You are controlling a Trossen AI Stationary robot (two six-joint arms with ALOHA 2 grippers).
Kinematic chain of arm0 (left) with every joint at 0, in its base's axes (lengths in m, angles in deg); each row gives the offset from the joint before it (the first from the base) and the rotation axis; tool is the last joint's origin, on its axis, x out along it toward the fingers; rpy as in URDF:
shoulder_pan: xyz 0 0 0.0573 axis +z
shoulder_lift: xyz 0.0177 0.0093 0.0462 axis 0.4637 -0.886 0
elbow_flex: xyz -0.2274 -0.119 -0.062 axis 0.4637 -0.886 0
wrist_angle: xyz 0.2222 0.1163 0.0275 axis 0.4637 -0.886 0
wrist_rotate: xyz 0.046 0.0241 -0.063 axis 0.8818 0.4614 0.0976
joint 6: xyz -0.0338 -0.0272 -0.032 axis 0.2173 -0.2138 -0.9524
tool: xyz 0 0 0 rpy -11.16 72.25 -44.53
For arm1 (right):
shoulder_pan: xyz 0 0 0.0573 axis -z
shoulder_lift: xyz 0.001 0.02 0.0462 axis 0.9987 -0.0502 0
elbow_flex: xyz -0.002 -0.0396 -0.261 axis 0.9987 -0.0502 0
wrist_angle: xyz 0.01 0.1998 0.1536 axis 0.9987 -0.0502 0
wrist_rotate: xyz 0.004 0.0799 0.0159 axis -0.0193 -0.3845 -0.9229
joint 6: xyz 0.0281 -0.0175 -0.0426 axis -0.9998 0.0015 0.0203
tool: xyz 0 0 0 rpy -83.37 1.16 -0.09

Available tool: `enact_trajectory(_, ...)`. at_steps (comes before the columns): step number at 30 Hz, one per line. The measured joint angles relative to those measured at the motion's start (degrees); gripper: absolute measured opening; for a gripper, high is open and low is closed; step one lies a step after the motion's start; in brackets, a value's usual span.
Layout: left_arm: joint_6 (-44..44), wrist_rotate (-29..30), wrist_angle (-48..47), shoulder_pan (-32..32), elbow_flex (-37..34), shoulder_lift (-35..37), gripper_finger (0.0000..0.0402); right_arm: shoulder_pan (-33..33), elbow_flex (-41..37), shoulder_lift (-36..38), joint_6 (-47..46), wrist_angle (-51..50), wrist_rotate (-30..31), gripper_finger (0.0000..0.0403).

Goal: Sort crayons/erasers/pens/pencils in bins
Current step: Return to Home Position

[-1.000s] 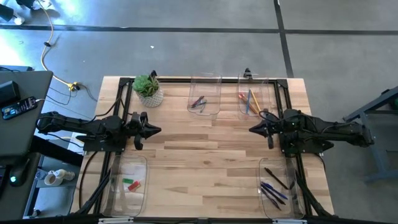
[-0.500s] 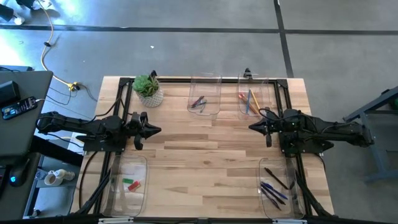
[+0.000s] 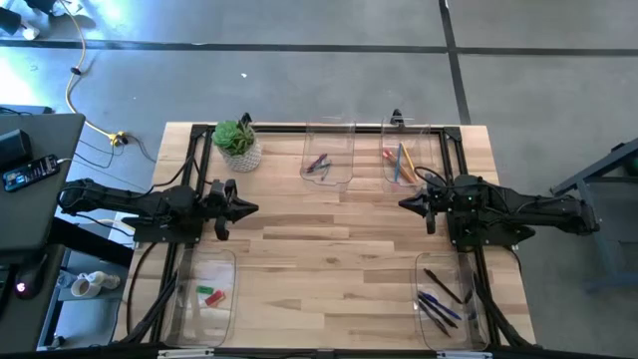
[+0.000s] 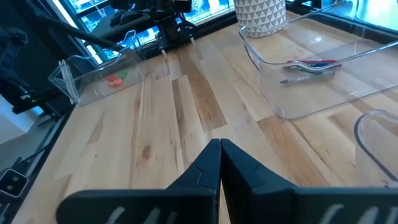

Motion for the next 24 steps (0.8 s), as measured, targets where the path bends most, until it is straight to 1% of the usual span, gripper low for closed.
enact_trajectory(24,0.0,0.0,0.0,0.0,0.0,0.0,0.0007,0.0,0.0,0.0,-0.4,0.0,0.0,0.0)
